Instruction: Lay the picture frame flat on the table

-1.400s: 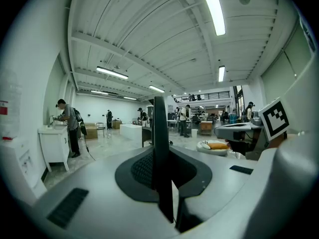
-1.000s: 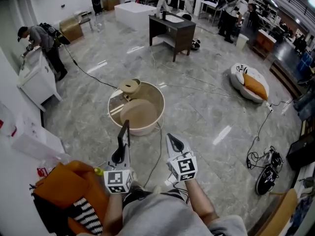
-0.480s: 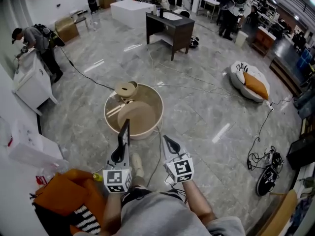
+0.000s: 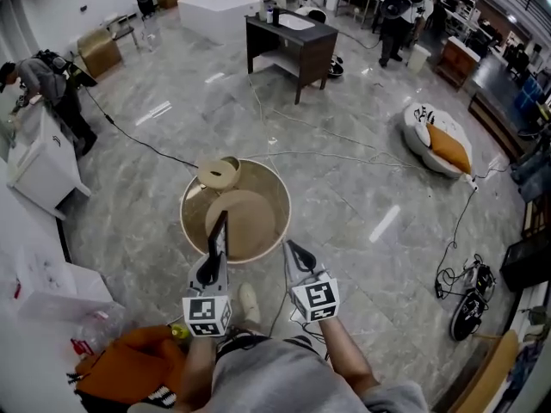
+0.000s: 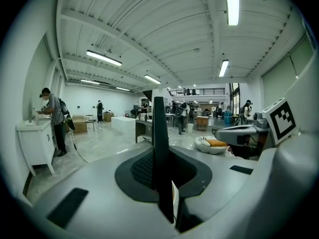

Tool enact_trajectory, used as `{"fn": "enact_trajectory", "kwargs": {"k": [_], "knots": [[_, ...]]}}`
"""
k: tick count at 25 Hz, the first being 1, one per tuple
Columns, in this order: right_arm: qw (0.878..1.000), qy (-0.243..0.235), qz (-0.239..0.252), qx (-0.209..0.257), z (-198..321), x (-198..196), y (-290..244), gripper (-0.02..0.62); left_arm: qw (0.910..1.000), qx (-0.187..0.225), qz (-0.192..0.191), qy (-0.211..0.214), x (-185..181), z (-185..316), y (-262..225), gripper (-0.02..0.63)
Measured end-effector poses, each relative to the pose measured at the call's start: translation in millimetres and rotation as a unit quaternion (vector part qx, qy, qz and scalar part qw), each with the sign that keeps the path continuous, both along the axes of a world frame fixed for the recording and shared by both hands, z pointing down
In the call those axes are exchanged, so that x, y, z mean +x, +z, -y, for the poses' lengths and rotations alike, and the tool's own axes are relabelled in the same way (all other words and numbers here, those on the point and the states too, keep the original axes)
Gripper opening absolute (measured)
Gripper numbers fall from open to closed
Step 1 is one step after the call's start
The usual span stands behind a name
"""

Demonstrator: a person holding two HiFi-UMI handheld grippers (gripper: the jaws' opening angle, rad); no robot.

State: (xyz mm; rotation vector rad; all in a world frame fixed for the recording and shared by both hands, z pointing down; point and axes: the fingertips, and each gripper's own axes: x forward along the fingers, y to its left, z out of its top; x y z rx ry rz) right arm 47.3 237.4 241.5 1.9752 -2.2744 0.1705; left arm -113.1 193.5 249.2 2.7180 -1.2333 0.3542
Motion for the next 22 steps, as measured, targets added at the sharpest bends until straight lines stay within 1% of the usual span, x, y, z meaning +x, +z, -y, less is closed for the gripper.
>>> {"fn": "enact_trajectory", "kwargs": {"k": [7,12,18,22], "knots": [[1.000,0.017,0.004,-0.018,99,0,7,-0.002,0.9996,-0.013,-0.001,0.023,7,98,8,0.052],[0.999,0.020,0.003,-0.029,156,-11,16,-0.002,0.9993,-0.028,-0.005,0.025,-3,155,21,0.052],[0.998,0.029,0.009,-0.050,205,-21,38,-0.002,0.9981,-0.056,-0.009,0.026,-8,203,49,0.052],[0.997,0.025,0.012,-0.072,230,-12,60,-0.002,0.9970,-0.073,-0.008,0.022,2,221,68,0.052]]}}
